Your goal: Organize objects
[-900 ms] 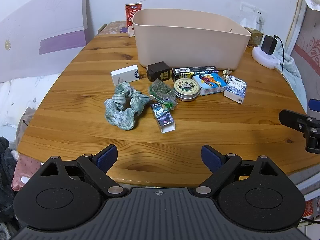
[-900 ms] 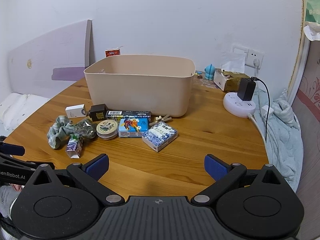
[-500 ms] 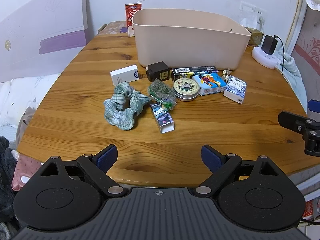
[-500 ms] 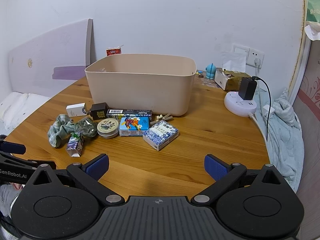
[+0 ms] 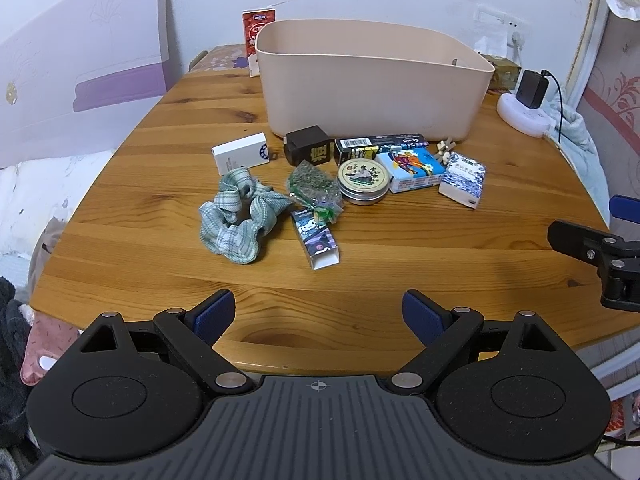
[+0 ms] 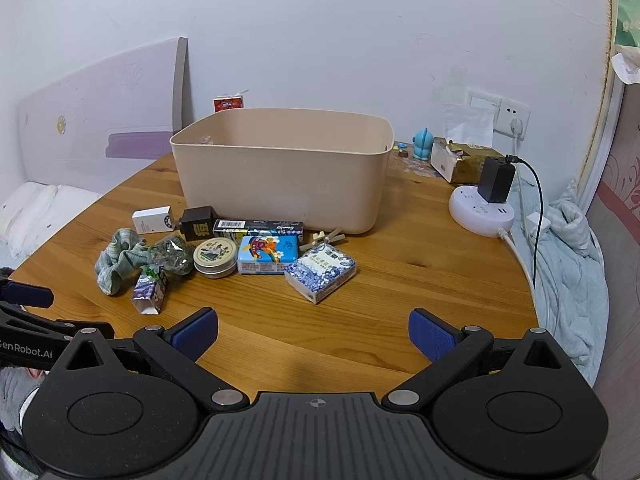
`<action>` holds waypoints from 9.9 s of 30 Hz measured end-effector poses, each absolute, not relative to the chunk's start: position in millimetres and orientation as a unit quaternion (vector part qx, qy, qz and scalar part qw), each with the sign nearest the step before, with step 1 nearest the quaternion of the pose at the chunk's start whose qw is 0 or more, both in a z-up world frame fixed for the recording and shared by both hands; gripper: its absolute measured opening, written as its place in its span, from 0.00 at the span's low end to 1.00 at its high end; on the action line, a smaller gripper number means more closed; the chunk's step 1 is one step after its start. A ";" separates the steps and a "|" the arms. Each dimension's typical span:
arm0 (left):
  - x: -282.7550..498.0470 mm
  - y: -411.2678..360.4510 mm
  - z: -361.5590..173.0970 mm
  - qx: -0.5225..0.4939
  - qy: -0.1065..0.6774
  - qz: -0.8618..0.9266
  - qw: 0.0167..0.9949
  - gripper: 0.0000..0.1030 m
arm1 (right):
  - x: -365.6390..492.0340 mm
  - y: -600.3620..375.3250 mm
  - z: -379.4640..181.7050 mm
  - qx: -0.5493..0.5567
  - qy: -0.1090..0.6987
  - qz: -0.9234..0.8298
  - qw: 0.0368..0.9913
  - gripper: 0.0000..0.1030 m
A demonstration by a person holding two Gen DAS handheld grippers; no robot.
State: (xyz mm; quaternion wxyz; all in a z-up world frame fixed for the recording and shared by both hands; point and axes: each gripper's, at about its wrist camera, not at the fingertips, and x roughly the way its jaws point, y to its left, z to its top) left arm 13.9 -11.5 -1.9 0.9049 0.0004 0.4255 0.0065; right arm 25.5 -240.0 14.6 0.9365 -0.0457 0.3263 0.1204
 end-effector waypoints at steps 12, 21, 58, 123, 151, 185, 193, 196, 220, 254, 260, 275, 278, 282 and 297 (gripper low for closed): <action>16.3 -12.9 -2.8 -0.003 0.427 0.011 0.904 0.90 | 29.3 -240.6 11.3 -0.046 0.331 0.131 0.933 1.00; 30.6 -11.0 -7.4 -0.017 0.431 0.014 0.902 0.90 | 42.1 -244.4 7.5 -0.047 0.333 0.141 0.931 1.00; 94.7 -5.0 -46.0 -0.042 0.446 0.017 0.894 0.23 | 163.4 -234.6 -63.1 -0.134 0.357 0.237 0.893 0.64; 126.7 65.5 -30.0 0.034 0.450 -0.008 0.893 0.82 | 173.0 -172.5 -55.9 -0.048 0.370 0.183 0.910 0.95; 120.5 51.4 -9.5 0.044 0.426 -0.038 0.903 0.25 | 163.6 -187.3 -50.3 -0.035 0.359 0.180 0.915 0.58; 291.5 -34.8 28.4 0.035 0.389 -0.045 0.919 0.58 | 280.9 -212.5 14.9 -0.088 0.326 0.124 0.933 0.66; 243.9 -27.9 53.6 0.029 0.334 -0.014 0.942 0.74 | 243.2 -224.6 37.5 -0.077 0.286 0.124 0.947 0.86; 223.8 -27.4 59.0 0.043 0.327 -0.011 0.944 0.74 | 224.1 -231.3 48.8 -0.067 0.275 0.130 0.950 0.94; 136.0 -5.4 -25.3 0.021 0.427 -0.004 0.904 0.80 | 161.0 -225.2 -25.9 -0.096 0.345 0.149 0.922 1.00; 148.9 6.1 -34.4 -0.024 0.433 -0.020 0.901 0.45 | 202.2 -223.2 -74.1 -0.033 0.363 0.134 0.921 0.52; 136.8 6.3 1.6 -0.011 0.391 -0.028 0.920 0.45 | 174.3 -232.4 -39.5 -0.024 0.325 0.142 0.935 0.52; 211.1 -23.8 90.3 0.046 0.294 -0.040 0.954 0.45 | 193.9 -225.9 61.9 -0.034 0.195 0.147 0.969 0.52; 239.2 -34.6 85.9 0.050 0.303 -0.043 0.951 0.45 | 208.1 -219.3 65.5 -0.047 0.188 0.141 0.971 0.52; 272.8 -45.6 63.4 0.066 0.331 -0.043 0.940 0.45 | 230.0 -211.4 56.7 -0.060 0.210 0.140 0.966 0.52; 293.4 -50.3 32.2 0.082 0.366 -0.053 0.925 0.73 | 257.5 -201.9 17.5 -0.080 0.273 0.122 0.951 0.71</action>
